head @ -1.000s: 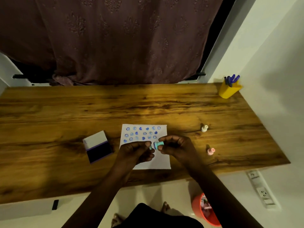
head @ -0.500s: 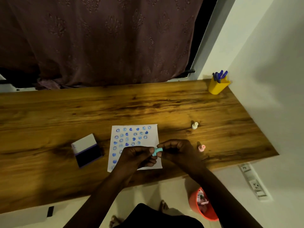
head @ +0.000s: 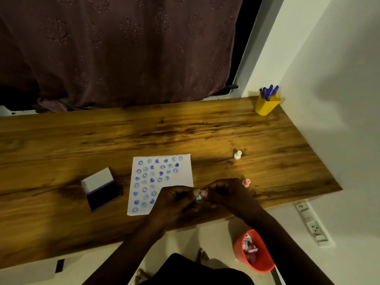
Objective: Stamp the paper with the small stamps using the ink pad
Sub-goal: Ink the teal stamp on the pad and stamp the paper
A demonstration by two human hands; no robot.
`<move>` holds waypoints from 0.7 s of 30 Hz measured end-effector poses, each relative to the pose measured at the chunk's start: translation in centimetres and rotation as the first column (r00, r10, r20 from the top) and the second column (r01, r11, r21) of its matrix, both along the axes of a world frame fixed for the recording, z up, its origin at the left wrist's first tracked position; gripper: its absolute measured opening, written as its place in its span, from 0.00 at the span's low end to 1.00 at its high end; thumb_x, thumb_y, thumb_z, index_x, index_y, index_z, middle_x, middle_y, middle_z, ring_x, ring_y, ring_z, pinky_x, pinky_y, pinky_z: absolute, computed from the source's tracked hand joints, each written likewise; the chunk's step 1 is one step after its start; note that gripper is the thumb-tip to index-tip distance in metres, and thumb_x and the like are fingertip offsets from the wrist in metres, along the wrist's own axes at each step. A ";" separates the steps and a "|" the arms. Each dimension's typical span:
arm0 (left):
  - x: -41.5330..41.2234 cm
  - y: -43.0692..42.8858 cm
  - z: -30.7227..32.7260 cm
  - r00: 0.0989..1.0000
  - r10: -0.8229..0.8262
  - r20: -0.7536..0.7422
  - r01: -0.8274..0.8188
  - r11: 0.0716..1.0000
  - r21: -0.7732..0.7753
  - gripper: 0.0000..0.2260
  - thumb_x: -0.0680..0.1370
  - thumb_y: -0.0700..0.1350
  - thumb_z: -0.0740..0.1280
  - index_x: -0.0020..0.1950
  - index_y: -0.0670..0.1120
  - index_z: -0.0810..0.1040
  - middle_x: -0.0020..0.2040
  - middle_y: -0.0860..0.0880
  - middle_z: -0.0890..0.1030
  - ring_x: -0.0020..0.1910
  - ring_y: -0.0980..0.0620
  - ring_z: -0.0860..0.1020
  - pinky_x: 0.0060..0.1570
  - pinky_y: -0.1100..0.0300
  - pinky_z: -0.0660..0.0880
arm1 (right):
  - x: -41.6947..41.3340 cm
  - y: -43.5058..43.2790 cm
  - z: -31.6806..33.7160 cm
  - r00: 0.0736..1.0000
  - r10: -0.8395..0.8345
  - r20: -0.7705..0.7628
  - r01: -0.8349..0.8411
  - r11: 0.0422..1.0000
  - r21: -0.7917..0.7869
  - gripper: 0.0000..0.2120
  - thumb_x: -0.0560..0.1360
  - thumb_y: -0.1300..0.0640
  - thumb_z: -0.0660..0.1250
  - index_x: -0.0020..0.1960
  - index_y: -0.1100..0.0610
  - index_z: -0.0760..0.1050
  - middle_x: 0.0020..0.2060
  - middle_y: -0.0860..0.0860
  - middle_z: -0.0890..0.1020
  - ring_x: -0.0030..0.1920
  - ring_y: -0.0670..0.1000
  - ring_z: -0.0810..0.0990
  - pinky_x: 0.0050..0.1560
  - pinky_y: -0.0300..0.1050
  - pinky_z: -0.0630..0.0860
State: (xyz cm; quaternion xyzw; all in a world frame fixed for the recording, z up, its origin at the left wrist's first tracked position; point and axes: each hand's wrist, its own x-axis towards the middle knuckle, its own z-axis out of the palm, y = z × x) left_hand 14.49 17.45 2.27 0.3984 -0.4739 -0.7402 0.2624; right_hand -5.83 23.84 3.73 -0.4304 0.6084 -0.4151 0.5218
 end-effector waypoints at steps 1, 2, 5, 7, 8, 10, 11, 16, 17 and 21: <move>-0.3 0.0 0.0 1.000 0.008 0.010 -0.008 1.000 0.007 0.04 0.75 0.49 0.74 0.47 0.54 0.89 0.48 0.45 0.89 0.48 0.46 0.87 0.50 0.51 0.84 | -0.4 -0.1 0.0 1.000 -0.009 -0.029 0.009 1.000 -0.006 0.10 0.74 0.51 0.78 0.51 0.56 0.87 0.44 0.55 0.89 0.43 0.52 0.89 0.43 0.41 0.84; -0.6 -0.1 -0.1 1.000 0.026 0.016 -0.026 0.999 0.032 0.04 0.77 0.46 0.74 0.47 0.53 0.89 0.47 0.44 0.89 0.47 0.45 0.88 0.51 0.48 0.84 | -0.8 -0.4 0.0 0.997 -0.029 -0.070 0.028 1.000 -0.012 0.09 0.74 0.54 0.78 0.52 0.57 0.87 0.44 0.54 0.89 0.44 0.53 0.89 0.45 0.43 0.85; -1.1 -0.6 -0.1 0.994 0.097 0.042 -0.101 0.988 0.117 0.05 0.80 0.43 0.72 0.48 0.47 0.88 0.45 0.40 0.89 0.42 0.45 0.88 0.48 0.52 0.86 | -2.2 -1.2 -0.1 0.947 -0.082 -0.311 0.070 0.996 -0.048 0.10 0.72 0.58 0.80 0.53 0.56 0.87 0.45 0.51 0.90 0.46 0.51 0.89 0.49 0.45 0.85; -1.3 -1.0 -0.1 0.991 0.124 0.055 -0.129 0.985 0.117 0.05 0.80 0.42 0.72 0.52 0.42 0.86 0.44 0.39 0.89 0.42 0.44 0.88 0.46 0.55 0.86 | -3.1 -1.5 -0.2 0.845 -0.088 -0.528 0.061 0.996 -0.068 0.13 0.71 0.56 0.81 0.54 0.55 0.86 0.46 0.47 0.88 0.47 0.46 0.87 0.50 0.35 0.82; -1.2 -1.2 -0.1 0.990 0.130 0.062 -0.136 0.984 0.114 0.06 0.79 0.42 0.72 0.52 0.40 0.86 0.44 0.39 0.89 0.43 0.43 0.87 0.47 0.55 0.86 | -3.5 -1.6 -0.3 0.785 -0.088 -0.613 0.056 0.996 -0.072 0.13 0.71 0.55 0.81 0.54 0.55 0.86 0.45 0.46 0.87 0.46 0.44 0.86 0.47 0.29 0.79; -1.3 -1.4 -0.1 0.988 0.140 0.069 -0.147 0.983 0.113 0.06 0.79 0.41 0.72 0.52 0.40 0.86 0.45 0.38 0.89 0.45 0.40 0.87 0.48 0.54 0.86 | -4.5 -1.7 -0.8 0.699 -0.068 -0.712 0.036 0.998 -0.060 0.12 0.71 0.56 0.81 0.52 0.56 0.85 0.45 0.49 0.88 0.45 0.47 0.86 0.45 0.33 0.78; -1.3 -1.4 -0.2 0.987 0.143 0.069 -0.150 0.982 0.111 0.05 0.79 0.40 0.72 0.52 0.40 0.86 0.45 0.37 0.89 0.46 0.39 0.87 0.47 0.54 0.86 | -4.8 -1.7 -1.1 0.663 -0.046 -0.747 0.024 0.999 -0.040 0.11 0.71 0.56 0.80 0.52 0.57 0.85 0.45 0.52 0.88 0.45 0.51 0.87 0.46 0.41 0.81; -1.2 -1.4 -0.3 0.986 0.149 0.075 -0.156 0.983 0.095 0.06 0.79 0.40 0.73 0.52 0.39 0.86 0.45 0.37 0.89 0.49 0.35 0.87 0.44 0.57 0.85 | -6.0 -1.4 -1.9 0.375 0.099 -0.922 0.032 0.992 0.119 0.12 0.74 0.49 0.73 0.57 0.47 0.81 0.52 0.50 0.87 0.52 0.55 0.86 0.50 0.50 0.82; -1.2 -1.4 -0.3 0.985 0.153 0.078 -0.160 0.982 0.098 0.06 0.79 0.40 0.73 0.52 0.39 0.86 0.45 0.37 0.89 0.49 0.35 0.87 0.44 0.58 0.85 | -6.2 -1.3 -2.0 0.333 0.105 -0.937 0.034 0.992 0.123 0.12 0.74 0.48 0.73 0.57 0.45 0.80 0.52 0.50 0.86 0.52 0.54 0.85 0.49 0.48 0.81; -1.3 -1.2 -0.4 0.982 0.161 0.098 -0.171 0.979 0.109 0.07 0.79 0.40 0.72 0.54 0.39 0.86 0.46 0.37 0.88 0.50 0.34 0.86 0.44 0.58 0.85 | -6.9 -1.1 -2.2 0.273 0.104 -0.956 0.042 0.992 0.120 0.14 0.73 0.49 0.74 0.58 0.42 0.80 0.52 0.51 0.84 0.53 0.53 0.84 0.47 0.46 0.77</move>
